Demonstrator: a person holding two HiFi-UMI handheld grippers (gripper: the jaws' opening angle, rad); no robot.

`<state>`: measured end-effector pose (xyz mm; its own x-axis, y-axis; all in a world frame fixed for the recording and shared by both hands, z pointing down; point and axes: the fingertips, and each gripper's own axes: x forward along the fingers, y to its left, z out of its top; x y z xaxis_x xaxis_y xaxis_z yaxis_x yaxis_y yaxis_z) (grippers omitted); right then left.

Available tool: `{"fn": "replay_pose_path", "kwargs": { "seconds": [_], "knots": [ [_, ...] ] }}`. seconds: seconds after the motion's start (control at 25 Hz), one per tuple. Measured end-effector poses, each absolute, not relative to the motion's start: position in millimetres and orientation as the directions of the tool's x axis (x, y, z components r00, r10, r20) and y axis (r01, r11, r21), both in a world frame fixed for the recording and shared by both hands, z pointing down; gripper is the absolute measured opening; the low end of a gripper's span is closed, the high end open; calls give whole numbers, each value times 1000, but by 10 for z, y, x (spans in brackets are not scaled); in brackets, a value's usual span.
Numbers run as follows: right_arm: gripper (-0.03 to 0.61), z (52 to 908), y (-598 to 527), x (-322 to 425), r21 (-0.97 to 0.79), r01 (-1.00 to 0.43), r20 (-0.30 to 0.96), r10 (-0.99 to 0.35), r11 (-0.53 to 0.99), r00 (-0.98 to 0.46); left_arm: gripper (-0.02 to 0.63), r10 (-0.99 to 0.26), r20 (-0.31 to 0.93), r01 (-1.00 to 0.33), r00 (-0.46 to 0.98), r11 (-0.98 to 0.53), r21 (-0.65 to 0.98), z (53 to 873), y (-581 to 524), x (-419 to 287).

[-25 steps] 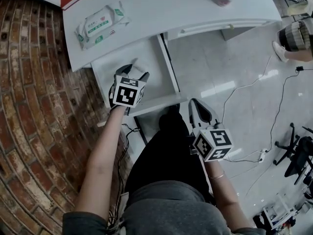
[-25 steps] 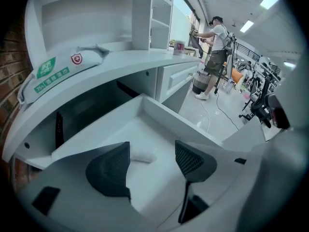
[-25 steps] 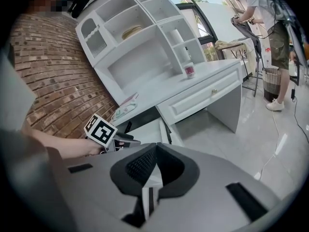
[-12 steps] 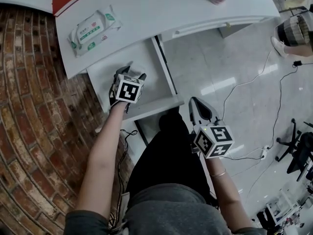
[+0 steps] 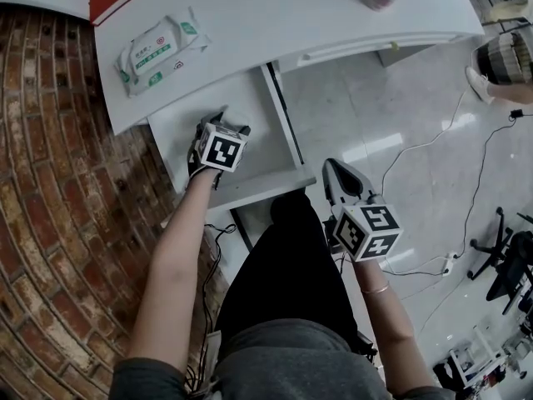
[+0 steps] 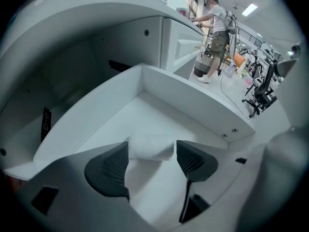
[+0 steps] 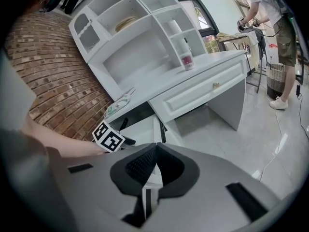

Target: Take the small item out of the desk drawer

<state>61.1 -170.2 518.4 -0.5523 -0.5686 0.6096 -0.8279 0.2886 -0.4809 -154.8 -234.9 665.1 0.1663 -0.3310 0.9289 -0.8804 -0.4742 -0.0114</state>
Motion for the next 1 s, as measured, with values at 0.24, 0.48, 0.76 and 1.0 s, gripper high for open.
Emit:
{"fn": "replay_pose_path", "kwargs": {
  "seconds": [0.24, 0.48, 0.76, 1.0],
  "knots": [
    [6, 5210, -1752, 534, -490, -818, 606, -557, 300, -567, 299, -319, 934, -877, 161, -481, -13, 6787, -2351, -1555],
    [6, 5213, -1797, 518, -496, -814, 605, -552, 302, -573, 298, -337, 932, -887, 136, -461, -38, 6826, -2425, -1538],
    [6, 5206, -1800, 523, -503, -812, 605, -550, 297, -576, 298, -331, 939, -886, 97, -459, -70, 6848, -2439, -1546],
    [6, 5183, -1779, 488, -510, -806, 600, -548, 299, -583, 296, -335, 933, -884, 133, -466, -42, 6726, -2343, -1400]
  ]
}}
